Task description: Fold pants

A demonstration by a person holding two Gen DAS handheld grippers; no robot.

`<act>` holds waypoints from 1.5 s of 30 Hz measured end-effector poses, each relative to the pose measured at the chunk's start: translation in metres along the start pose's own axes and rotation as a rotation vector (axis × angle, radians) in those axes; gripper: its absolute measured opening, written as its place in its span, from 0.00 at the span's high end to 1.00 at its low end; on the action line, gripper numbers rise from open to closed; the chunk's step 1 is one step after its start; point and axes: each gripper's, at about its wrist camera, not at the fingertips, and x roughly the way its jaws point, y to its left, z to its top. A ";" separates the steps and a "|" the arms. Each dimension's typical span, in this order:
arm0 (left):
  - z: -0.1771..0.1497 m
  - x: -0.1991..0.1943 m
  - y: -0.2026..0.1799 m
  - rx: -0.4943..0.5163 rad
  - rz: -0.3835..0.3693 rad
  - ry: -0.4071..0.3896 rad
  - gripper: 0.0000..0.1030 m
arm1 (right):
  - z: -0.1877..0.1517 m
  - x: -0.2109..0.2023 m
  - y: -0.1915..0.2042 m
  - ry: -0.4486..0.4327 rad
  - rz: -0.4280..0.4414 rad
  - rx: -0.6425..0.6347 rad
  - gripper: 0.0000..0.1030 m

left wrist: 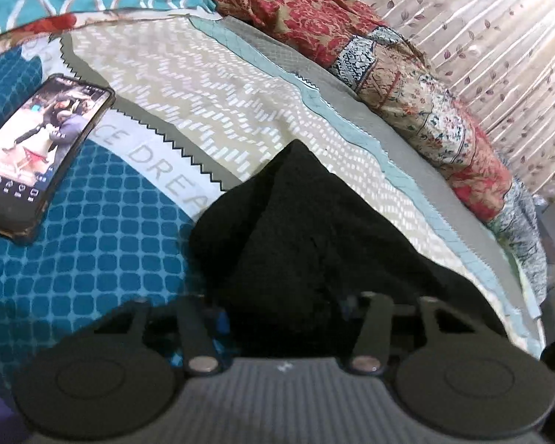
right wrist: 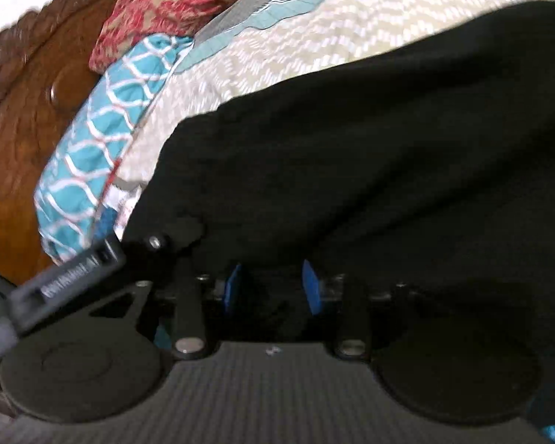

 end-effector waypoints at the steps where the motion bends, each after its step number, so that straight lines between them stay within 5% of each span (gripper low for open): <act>1: 0.000 -0.002 -0.002 0.008 0.001 -0.004 0.60 | 0.000 -0.010 -0.002 -0.040 0.016 0.022 0.63; 4: -0.004 -0.011 -0.015 0.062 0.000 -0.033 0.66 | 0.002 -0.027 -0.010 -0.130 0.039 0.071 0.62; 7: -0.011 -0.022 -0.047 0.191 -0.018 -0.082 0.71 | -0.002 -0.009 -0.024 -0.027 -0.014 0.119 0.64; 10: -0.021 -0.028 -0.084 0.342 -0.039 -0.113 0.71 | -0.004 -0.015 -0.034 -0.043 0.043 0.176 0.69; 12: -0.032 -0.030 -0.107 0.431 -0.057 -0.130 0.71 | 0.000 -0.039 -0.046 -0.114 0.093 0.238 0.66; 18: -0.072 -0.007 -0.172 0.651 -0.146 -0.091 0.70 | -0.006 -0.123 -0.093 -0.324 0.065 0.314 0.65; 23: -0.120 0.034 -0.211 0.829 -0.125 0.088 0.39 | -0.032 -0.151 -0.129 -0.382 0.026 0.407 0.50; 25: -0.128 0.026 -0.212 0.871 -0.118 0.074 0.29 | -0.041 -0.151 -0.136 -0.379 0.047 0.432 0.45; 26: -0.128 0.017 -0.211 0.879 -0.138 0.055 0.20 | -0.043 -0.151 -0.138 -0.379 0.062 0.435 0.44; 30: -0.102 -0.025 -0.186 0.767 -0.217 0.021 0.13 | -0.043 -0.150 -0.140 -0.380 0.098 0.401 0.26; 36: -0.054 -0.040 -0.135 0.501 -0.145 0.013 0.11 | -0.009 -0.108 -0.112 -0.292 0.041 0.236 0.22; 37: -0.050 -0.040 -0.129 0.469 -0.137 0.018 0.13 | -0.006 -0.098 -0.105 -0.265 0.022 0.193 0.24; 39: -0.044 -0.038 -0.123 0.426 -0.117 0.024 0.16 | -0.005 -0.087 -0.086 -0.234 -0.091 0.094 0.56; 42: -0.040 -0.035 -0.125 0.420 -0.117 0.025 0.18 | -0.003 -0.102 -0.070 -0.302 -0.112 0.011 0.73; 45: -0.044 -0.030 -0.130 0.435 -0.120 0.025 0.18 | -0.008 -0.133 -0.064 -0.439 -0.189 -0.070 0.74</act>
